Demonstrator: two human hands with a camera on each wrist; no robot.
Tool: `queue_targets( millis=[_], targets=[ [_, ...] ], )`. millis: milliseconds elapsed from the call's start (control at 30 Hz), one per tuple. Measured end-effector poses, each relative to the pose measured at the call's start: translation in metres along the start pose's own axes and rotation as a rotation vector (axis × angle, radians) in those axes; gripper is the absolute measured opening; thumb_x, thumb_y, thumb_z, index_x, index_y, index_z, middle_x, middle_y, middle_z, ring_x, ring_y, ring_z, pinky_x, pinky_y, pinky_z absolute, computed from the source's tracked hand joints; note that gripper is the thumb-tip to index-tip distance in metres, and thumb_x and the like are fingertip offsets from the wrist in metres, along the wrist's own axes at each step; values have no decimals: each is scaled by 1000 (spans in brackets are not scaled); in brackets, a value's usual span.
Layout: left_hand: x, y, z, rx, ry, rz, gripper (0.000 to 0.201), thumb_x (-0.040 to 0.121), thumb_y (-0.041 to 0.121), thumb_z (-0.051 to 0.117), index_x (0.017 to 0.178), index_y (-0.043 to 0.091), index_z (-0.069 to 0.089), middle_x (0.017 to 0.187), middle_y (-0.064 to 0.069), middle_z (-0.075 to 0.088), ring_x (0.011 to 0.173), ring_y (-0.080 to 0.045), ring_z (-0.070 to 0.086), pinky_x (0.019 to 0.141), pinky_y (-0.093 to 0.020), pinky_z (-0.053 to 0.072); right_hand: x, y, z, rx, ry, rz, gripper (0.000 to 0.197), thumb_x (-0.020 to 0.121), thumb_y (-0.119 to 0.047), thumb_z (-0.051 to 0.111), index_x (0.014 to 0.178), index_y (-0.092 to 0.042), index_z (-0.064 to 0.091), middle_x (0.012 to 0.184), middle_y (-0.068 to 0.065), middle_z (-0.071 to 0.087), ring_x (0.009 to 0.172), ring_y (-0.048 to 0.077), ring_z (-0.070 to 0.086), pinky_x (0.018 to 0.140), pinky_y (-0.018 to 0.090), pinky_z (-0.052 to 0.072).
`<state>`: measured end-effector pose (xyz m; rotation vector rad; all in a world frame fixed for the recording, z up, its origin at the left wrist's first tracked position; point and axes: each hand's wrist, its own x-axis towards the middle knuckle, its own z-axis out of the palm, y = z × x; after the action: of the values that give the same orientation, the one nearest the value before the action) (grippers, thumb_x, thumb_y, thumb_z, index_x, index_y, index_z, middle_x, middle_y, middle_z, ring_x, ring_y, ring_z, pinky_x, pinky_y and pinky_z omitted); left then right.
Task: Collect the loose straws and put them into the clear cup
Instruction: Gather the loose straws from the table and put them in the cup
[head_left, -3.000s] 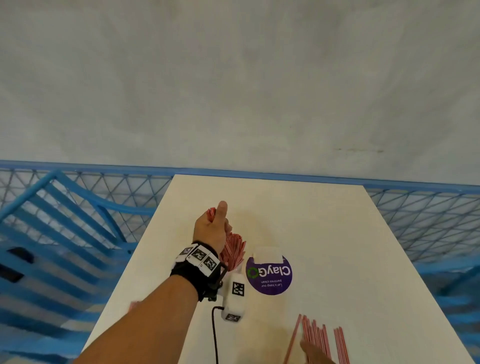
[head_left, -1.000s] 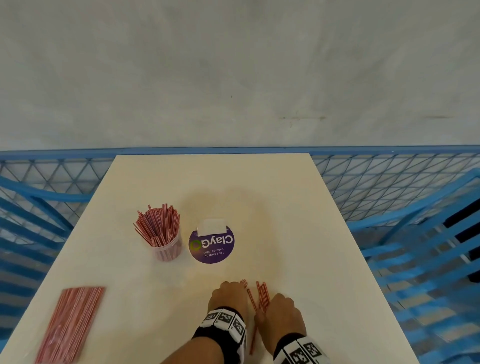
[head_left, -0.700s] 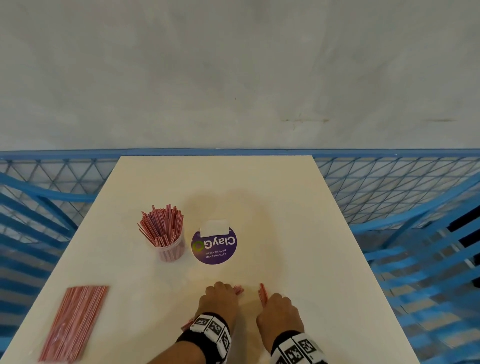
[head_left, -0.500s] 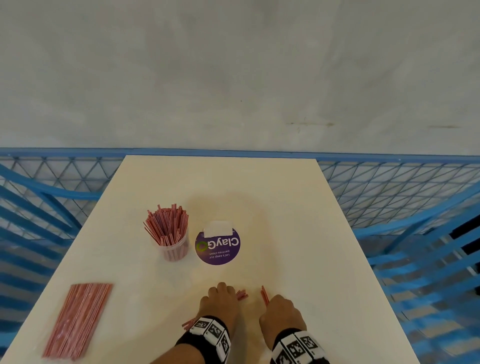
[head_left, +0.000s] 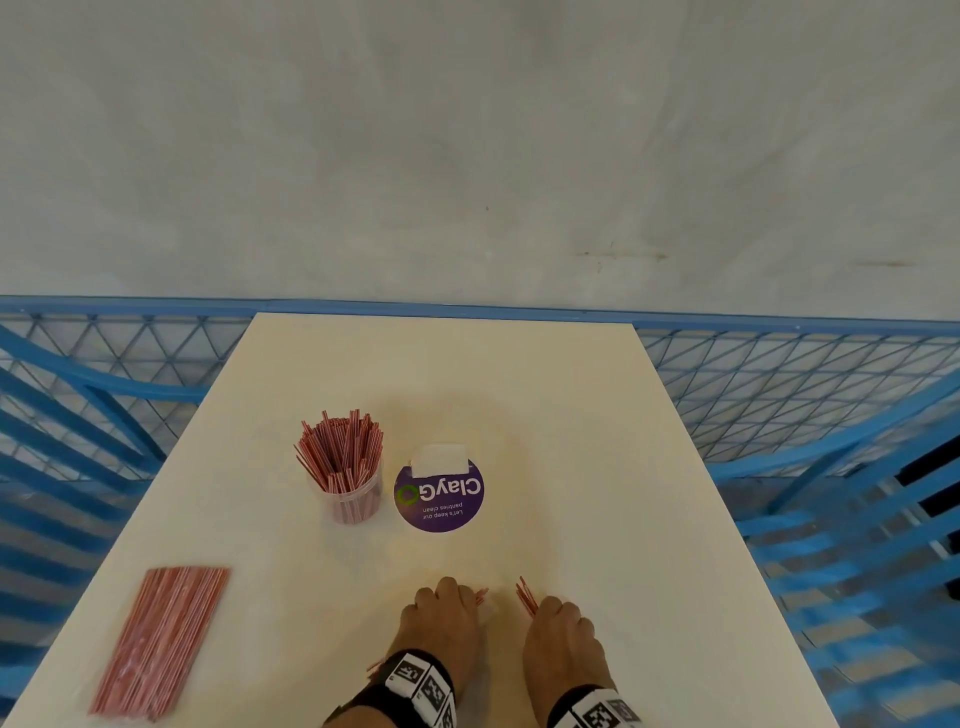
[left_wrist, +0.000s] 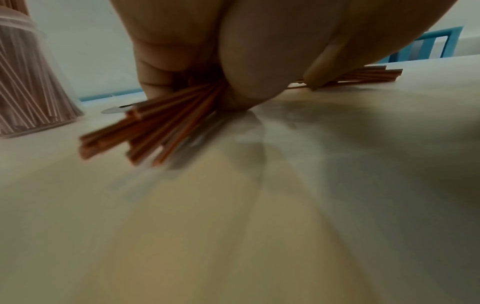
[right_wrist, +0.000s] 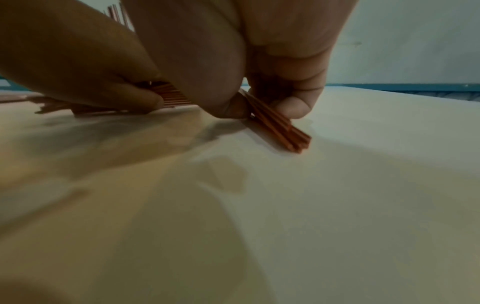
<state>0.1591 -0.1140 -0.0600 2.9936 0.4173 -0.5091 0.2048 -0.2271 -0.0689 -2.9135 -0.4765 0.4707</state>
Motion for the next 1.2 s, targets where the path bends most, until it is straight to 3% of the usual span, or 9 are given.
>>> queue_targets(
  millis=[100,167,267,367,533,600,700,967,1200],
  targets=[
    [-2,-6,1,7,21,-19,32,98,9,21,123,4,41,120,-14,45,103,-29,53,81,-39,47,4,4,5,8,20,-37,10,66,-6,43,56,-6,45,43,10,46,30,27,45,28,29,39],
    [-1,-10,4,-16,23,-57,32,100,16,23,125,6,40,122,-12,45,102,-29,55,82,-37,48,-3,5,-10,-2,-48,-40,6,75,-4,46,70,-7,45,55,11,53,39,28,52,33,34,44],
    [6,-15,-1,-87,51,-134,39,98,21,23,121,5,51,108,-9,61,89,-28,67,74,-35,55,2,8,-21,75,-47,12,16,95,-7,34,108,-8,44,108,11,51,90,29,63,74,37,52],
    [11,-19,-14,-256,-13,-196,35,98,12,29,132,5,31,122,-12,58,109,-31,62,89,-38,48,3,12,-30,274,-145,70,17,94,-6,24,105,-13,35,116,9,50,101,29,58,85,35,46],
    [8,-28,-28,-456,-51,-280,24,94,18,33,117,12,36,115,-9,63,103,-34,62,84,-39,46,-4,14,-29,290,-274,98,21,90,-13,26,108,-15,37,108,7,61,92,27,57,83,36,46],
    [4,-32,-26,-432,-16,-242,24,98,29,31,114,13,39,111,-8,65,100,-33,63,81,-38,46,-9,17,-27,247,-275,48,18,94,-25,29,107,-17,38,111,6,61,96,27,60,83,36,47],
    [-3,-38,-22,-397,-2,-206,31,100,37,27,112,13,43,109,-6,65,99,-31,64,79,-36,46,-14,20,-21,149,-269,-41,35,96,-41,35,119,-17,43,120,4,54,107,26,59,88,35,47],
    [-10,-41,-17,-474,-17,-214,31,100,38,28,111,13,45,106,-6,65,96,-29,63,76,-34,44,-12,5,-22,120,-240,28,28,97,-22,38,123,-15,46,124,4,51,113,22,57,95,31,46],
    [-14,-44,-16,-623,-1,-184,23,98,38,31,86,20,39,82,2,58,72,-23,53,70,-32,43,-10,-9,-30,-15,-302,10,30,96,-17,39,126,-11,39,130,7,45,120,26,54,98,35,44]
  ],
)
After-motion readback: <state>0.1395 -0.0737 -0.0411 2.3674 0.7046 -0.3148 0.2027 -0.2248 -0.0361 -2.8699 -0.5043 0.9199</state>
